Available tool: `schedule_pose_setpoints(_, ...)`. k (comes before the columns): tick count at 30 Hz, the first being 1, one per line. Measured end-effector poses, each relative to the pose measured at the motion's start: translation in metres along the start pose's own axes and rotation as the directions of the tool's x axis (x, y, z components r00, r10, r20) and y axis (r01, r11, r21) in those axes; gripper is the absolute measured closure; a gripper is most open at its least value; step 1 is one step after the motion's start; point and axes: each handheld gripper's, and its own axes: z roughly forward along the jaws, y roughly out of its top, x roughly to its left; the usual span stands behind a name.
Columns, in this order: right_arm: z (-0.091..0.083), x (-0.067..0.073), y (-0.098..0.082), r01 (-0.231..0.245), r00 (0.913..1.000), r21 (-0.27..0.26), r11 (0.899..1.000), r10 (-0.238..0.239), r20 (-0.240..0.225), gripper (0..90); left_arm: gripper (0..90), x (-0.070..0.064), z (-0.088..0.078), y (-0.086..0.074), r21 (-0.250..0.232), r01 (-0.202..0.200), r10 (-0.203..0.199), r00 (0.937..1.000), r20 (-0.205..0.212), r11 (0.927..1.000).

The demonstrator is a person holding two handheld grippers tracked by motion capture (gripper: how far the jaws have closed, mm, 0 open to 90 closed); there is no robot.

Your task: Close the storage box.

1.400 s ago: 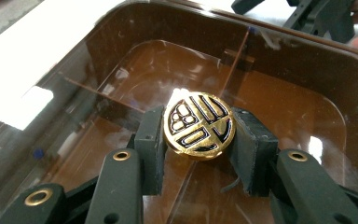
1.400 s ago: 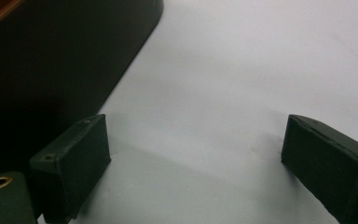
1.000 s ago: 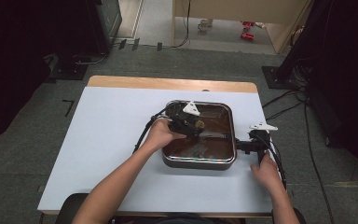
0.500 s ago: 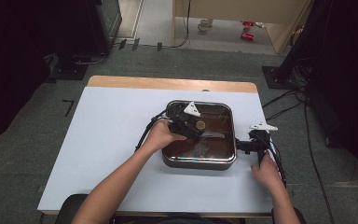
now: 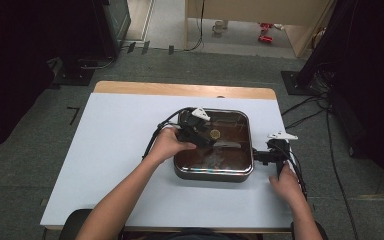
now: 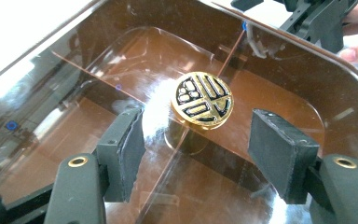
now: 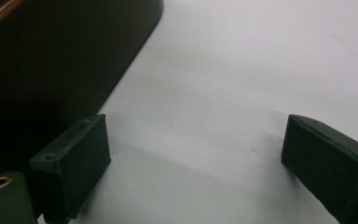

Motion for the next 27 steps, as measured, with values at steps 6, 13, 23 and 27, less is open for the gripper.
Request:
schedule_pose_setpoints(6,0.0,0.0,0.0,0.001,1.0,-0.001,1.0,-0.001,0.0,7.1,35.9,0.005,-0.015,-0.002,-0.028,0.059,-0.059,0.9978,0.032,0.9978)
schedule_pose_setpoints(13,0.0,0.0,0.0,0.001,1.0,-0.001,1.0,-0.001,0.0,7.2,37.5,0.009,-0.03,-0.009,-0.06,0.104,-0.103,0.9943,0.027,0.9927)
schedule_pose_setpoints(23,0.0,0.0,0.0,0.003,1.0,-0.002,1.0,-0.003,0.0,7.1,37.5,0.01,-0.046,-0.021,-0.065,0.108,-0.109,0.9939,-0.012,0.992)
schedule_pose_setpoints(27,0.0,0.0,0.0,0.003,1.0,-0.002,1.0,-0.003,0.0,7.2,36.4,0.01,-0.052,-0.028,-0.077,0.112,-0.115,0.9929,-0.032,0.9908)
